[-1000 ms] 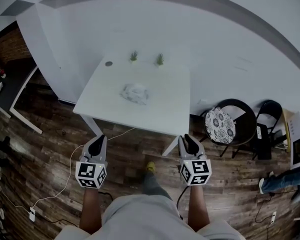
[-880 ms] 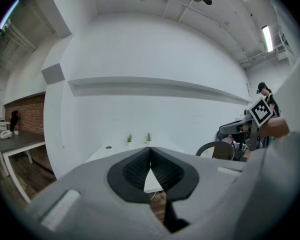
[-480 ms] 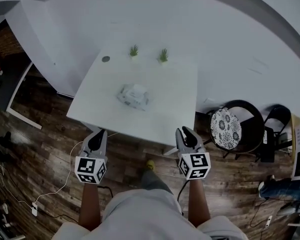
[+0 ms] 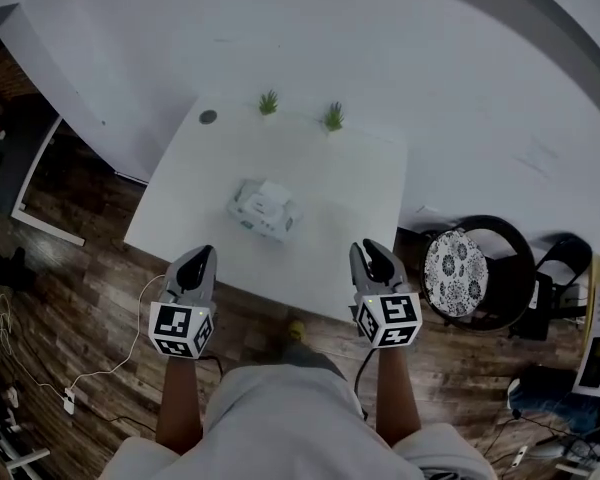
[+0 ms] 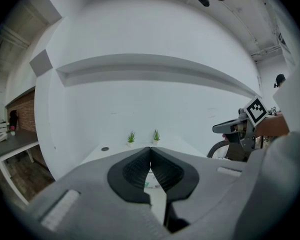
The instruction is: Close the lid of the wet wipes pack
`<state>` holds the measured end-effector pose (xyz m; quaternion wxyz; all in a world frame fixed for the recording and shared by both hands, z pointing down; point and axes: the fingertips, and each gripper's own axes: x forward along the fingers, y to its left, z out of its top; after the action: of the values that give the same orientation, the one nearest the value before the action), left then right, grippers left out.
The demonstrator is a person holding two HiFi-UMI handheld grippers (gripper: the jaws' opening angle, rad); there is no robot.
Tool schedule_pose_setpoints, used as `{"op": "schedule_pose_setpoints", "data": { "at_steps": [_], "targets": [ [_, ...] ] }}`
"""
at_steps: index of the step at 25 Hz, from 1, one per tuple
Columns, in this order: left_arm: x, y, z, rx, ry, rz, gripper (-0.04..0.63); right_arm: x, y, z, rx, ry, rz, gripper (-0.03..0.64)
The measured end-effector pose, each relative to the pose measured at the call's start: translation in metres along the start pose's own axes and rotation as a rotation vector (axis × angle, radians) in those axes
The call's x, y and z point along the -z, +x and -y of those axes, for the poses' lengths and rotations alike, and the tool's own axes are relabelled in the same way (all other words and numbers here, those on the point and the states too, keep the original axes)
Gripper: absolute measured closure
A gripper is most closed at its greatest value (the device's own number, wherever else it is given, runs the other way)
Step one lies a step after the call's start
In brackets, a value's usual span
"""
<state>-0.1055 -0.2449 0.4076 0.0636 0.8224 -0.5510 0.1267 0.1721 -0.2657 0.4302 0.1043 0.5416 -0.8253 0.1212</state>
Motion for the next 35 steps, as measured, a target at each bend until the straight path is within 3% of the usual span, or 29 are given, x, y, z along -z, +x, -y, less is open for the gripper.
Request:
{"op": "schedule_pose_setpoints", "data": {
  "at_steps": [12, 35],
  "targets": [
    [-0.009, 0.036, -0.017, -0.028, -0.001, -0.032, 0.586, -0.005, 0.056, 0.004, -0.083, 0.026, -0.035, 0.531],
    [0.009, 0.146, -0.065, 0.114, -0.04, -0.08, 0.586, 0.005, 0.163, 0.001, -0.074, 0.077, -0.119, 0.531]
  ]
}}
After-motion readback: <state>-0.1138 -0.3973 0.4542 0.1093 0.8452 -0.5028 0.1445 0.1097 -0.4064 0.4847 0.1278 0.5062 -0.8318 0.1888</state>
